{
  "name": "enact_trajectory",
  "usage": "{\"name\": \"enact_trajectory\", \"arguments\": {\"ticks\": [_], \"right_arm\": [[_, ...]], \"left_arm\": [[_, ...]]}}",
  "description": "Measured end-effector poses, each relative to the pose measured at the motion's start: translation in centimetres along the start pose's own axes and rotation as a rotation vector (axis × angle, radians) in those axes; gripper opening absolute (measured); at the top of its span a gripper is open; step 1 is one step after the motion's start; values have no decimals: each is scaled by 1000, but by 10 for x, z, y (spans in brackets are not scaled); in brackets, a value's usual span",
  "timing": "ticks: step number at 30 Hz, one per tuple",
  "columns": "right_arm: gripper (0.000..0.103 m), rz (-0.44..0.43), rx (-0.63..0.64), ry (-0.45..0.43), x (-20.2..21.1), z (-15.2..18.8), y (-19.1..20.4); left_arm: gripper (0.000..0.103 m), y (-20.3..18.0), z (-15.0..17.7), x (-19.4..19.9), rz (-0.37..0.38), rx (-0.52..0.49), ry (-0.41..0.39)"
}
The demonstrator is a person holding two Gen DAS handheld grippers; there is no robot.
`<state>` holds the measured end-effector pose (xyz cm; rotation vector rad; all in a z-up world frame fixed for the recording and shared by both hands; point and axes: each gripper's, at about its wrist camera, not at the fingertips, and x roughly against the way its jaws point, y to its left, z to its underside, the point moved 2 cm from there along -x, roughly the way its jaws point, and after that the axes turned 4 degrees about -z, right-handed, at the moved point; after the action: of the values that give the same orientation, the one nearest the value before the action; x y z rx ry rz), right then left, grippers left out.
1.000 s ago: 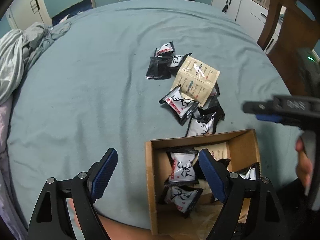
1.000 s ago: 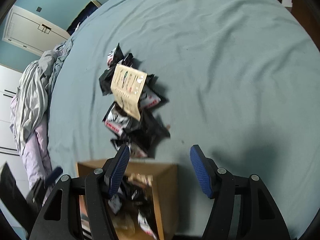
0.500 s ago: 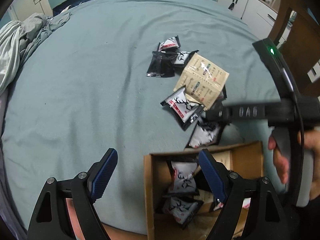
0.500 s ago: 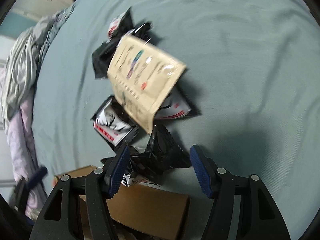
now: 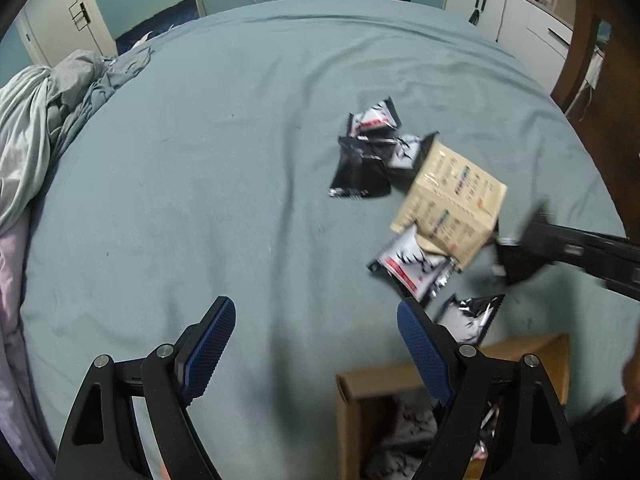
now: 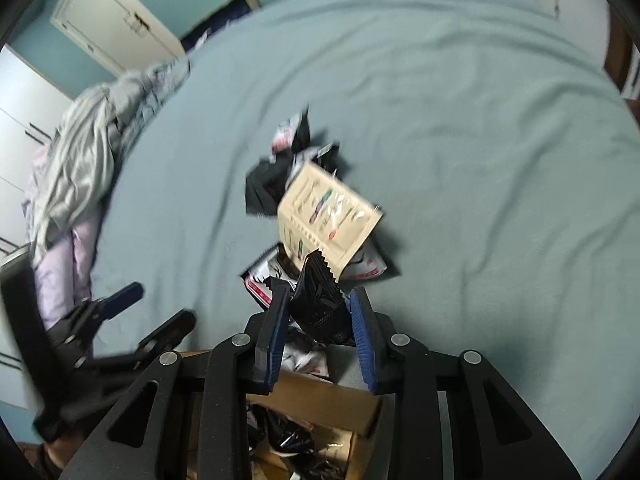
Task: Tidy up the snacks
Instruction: 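Grasp a black snack packet with the right tool while the left tool reaches the pile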
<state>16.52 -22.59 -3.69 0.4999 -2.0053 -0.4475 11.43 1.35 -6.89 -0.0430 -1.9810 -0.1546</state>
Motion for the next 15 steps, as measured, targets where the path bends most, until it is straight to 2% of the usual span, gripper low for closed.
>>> {"name": "enact_trajectory", "arguments": {"ticks": [4,8,11,15], "right_arm": [[29,10,-29,-74,33,22,-4],[29,-46,-70,-144,69,55,-6],[29,-59,-81,-190,87,84,-8],[29,-44,-137,-197,90,122,-18]], "left_arm": [[84,1,-13,-12,8,-11,-4],[84,-2,-29,-23,4,-41,-25],[84,-2,-42,-34,44,-62,-25],[84,-7,-60,-52,87,-68,-14]]}}
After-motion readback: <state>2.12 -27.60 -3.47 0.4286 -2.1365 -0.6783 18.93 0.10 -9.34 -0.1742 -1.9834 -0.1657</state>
